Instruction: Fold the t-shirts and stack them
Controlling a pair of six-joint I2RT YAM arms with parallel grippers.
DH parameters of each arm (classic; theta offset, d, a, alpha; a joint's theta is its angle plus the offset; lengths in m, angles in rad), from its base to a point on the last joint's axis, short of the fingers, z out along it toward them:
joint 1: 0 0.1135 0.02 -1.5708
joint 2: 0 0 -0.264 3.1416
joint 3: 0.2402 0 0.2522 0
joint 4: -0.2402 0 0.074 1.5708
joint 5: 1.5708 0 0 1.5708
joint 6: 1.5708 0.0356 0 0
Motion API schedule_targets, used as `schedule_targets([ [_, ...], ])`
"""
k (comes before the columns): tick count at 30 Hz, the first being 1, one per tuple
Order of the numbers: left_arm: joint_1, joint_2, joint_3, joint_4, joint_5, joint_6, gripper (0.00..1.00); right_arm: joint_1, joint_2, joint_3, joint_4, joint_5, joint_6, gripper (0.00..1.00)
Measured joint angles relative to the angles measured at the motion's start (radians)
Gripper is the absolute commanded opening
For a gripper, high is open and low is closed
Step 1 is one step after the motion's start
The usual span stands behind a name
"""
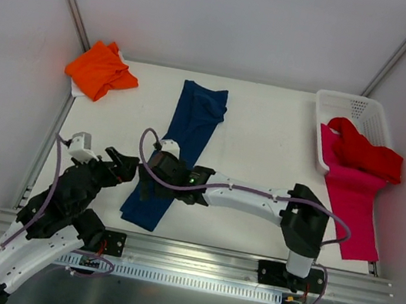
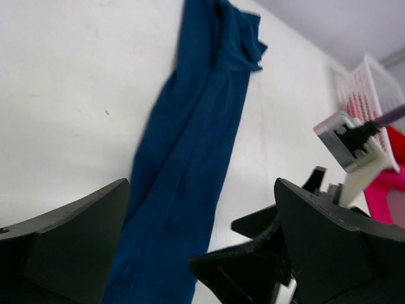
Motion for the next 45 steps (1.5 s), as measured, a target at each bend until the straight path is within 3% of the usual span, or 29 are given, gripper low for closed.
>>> schedule_targets([
  [5,-0.007,-0.208,-0.027,-0.120,-0.135,-0.055,0.99,-0.023,0.188,0.163,0.063,-0.068,0.003,0.93],
  [10,-0.026,-0.213,-0.039,-0.177,-0.185,-0.081,0.99,-0.027,0.314,0.234,0.084,-0.123,0.023,0.92],
  [18,-0.039,-0.214,-0.039,-0.198,-0.206,-0.089,0.99,-0.027,0.341,0.231,0.105,-0.154,0.060,0.87],
  [20,-0.046,-0.214,-0.039,-0.198,-0.206,-0.091,0.99,-0.027,0.340,0.217,0.121,-0.155,0.064,0.73],
  [21,-0.049,-0.214,-0.039,-0.198,-0.206,-0.091,0.99,-0.027,0.340,0.211,0.125,-0.155,0.068,0.57],
  [23,-0.053,-0.214,-0.040,-0.198,-0.206,-0.094,0.99,-0.027,0.340,0.198,0.128,-0.156,0.072,0.42],
  [24,-0.058,-0.214,-0.040,-0.198,-0.207,-0.095,0.99,-0.027,0.340,0.193,0.129,-0.157,0.074,0.27],
  [28,-0.068,-0.214,-0.042,-0.199,-0.208,-0.098,0.99,-0.027,0.340,0.172,0.138,-0.156,0.077,0.01],
  [37,-0.081,-0.214,-0.043,-0.199,-0.209,-0.102,0.99,-0.027,0.275,0.056,0.177,-0.143,0.086,0.00],
  [45,-0.086,-0.214,-0.043,-0.201,-0.208,-0.102,0.99,-0.026,0.084,-0.143,0.141,-0.069,0.088,0.00],
])
